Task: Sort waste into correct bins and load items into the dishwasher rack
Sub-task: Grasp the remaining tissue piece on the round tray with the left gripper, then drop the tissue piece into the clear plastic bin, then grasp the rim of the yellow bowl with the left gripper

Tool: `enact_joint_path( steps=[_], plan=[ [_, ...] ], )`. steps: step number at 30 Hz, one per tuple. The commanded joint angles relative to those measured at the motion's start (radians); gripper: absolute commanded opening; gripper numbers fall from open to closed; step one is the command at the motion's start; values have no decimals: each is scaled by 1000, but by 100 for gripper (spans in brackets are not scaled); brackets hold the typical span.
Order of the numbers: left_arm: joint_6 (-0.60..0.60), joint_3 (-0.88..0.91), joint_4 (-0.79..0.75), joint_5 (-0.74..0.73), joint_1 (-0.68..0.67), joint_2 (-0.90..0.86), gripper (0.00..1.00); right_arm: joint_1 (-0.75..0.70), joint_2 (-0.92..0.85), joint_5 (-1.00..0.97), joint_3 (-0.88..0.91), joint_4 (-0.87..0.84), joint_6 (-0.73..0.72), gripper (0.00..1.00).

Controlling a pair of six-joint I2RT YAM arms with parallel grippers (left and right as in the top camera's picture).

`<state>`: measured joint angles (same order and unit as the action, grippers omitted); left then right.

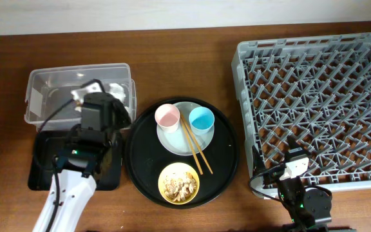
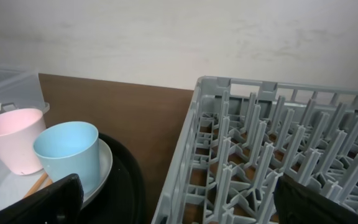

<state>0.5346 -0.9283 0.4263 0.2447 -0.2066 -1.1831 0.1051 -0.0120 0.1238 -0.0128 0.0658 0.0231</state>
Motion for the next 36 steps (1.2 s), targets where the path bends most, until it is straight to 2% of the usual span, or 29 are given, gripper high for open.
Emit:
enact_joint_path(
  steps=[1,4,5,6,7,8,9,10,13,15,16,18,20,22,27,32,36],
  plan=[
    [-6,-11,-49,58,35,-79,1,6,6,-2,7,2,-6,99],
    [-6,-11,-96,71,47,-166,6,6,6,-1,7,2,-6,99],
    [-6,-11,-120,76,54,-207,11,6,6,-2,7,2,-6,99],
    [-6,-11,-146,78,64,-250,25,6,6,-2,7,2,-6,99],
    [-13,-11,-175,77,73,-286,50,6,6,-2,7,2,-6,99],
    [-28,-11,-194,77,77,-304,67,6,6,-2,7,2,-6,99],
    [-51,-11,-212,77,79,-316,77,6,6,-2,7,2,-6,99],
    [-84,-11,-229,76,79,-318,81,6,6,-1,7,2,-6,99],
    [-130,-32,-203,35,79,-276,81,6,6,-1,7,2,-6,99],
    [-129,-58,-121,-82,78,-214,68,6,6,-2,7,2,-6,99],
    [-129,-71,-68,-184,77,-176,59,6,6,-2,7,2,-6,99],
    [-129,-79,16,-398,61,-108,53,6,6,-2,7,2,-6,99],
    [-129,-79,111,-565,26,-58,51,6,6,-1,7,2,-6,99],
    [-129,-79,204,-649,-25,-27,51,6,6,-2,7,2,-6,98],
    [-129,-78,373,-645,-236,-17,51,6,6,-2,7,2,-6,99],
    [-124,-76,369,-538,-463,-29,51,6,6,-2,7,2,-6,99],
    [-47,-76,352,-374,-616,-35,50,6,6,-2,7,2,-6,99]
  ],
)
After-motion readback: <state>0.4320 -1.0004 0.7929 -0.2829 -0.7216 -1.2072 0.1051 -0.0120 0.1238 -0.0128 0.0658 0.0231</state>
